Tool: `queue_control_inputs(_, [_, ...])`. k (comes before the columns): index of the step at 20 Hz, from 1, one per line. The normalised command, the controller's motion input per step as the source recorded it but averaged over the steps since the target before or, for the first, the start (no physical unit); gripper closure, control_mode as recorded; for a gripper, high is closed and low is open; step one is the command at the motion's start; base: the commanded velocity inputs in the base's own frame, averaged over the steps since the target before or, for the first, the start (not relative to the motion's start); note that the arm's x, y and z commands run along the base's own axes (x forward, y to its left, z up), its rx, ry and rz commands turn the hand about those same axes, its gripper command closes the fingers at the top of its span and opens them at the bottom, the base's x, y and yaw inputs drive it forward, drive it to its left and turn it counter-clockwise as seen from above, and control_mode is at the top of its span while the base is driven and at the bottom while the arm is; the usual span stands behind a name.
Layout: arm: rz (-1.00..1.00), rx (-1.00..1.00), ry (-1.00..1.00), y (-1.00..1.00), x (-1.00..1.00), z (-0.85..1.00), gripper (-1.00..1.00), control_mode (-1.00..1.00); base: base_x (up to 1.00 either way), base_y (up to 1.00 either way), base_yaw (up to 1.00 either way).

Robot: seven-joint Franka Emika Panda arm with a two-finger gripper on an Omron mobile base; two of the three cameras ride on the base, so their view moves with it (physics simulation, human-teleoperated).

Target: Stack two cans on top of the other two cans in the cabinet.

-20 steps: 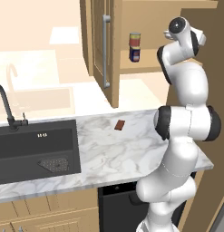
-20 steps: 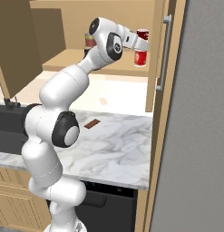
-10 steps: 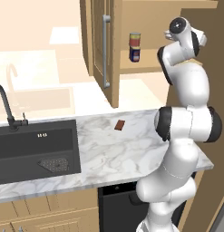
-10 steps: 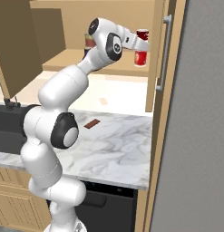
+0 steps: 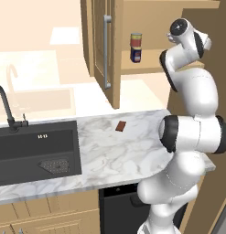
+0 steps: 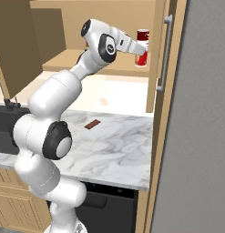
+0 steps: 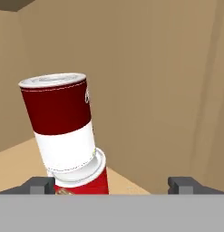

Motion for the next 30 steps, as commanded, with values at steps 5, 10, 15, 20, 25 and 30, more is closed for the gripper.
queue_control_inputs(5, [-0.04, 0.0, 0.0, 0.39, -0.45, -0.14, -1.0, -1.0, 0.0, 0.0, 0.0])
queue_control_inputs(10, [0.03, 0.0, 0.0, 0.5, -0.61, -0.15, -1.0, -1.0, 0.0, 0.0, 0.0])
queue_control_inputs(15, [0.06, 0.0, 0.0, 0.48, -0.76, -0.1, -1.0, -1.0, 0.0, 0.0, 0.0])
queue_control_inputs(20, [0.07, 0.0, 0.0, 0.34, -0.82, -0.09, -1.0, -1.0, 0.0, 0.0, 0.0])
queue_control_inputs(25, [0.1, 0.04, 0.02, 0.27, -0.79, -0.16, -1.0, -1.0, 0.0, 0.0, 0.0])
queue_control_inputs(30, [0.11, 0.12, 0.18, 0.28, -0.64, -0.19, -1.0, -1.0, 0.0, 0.0, 0.0])
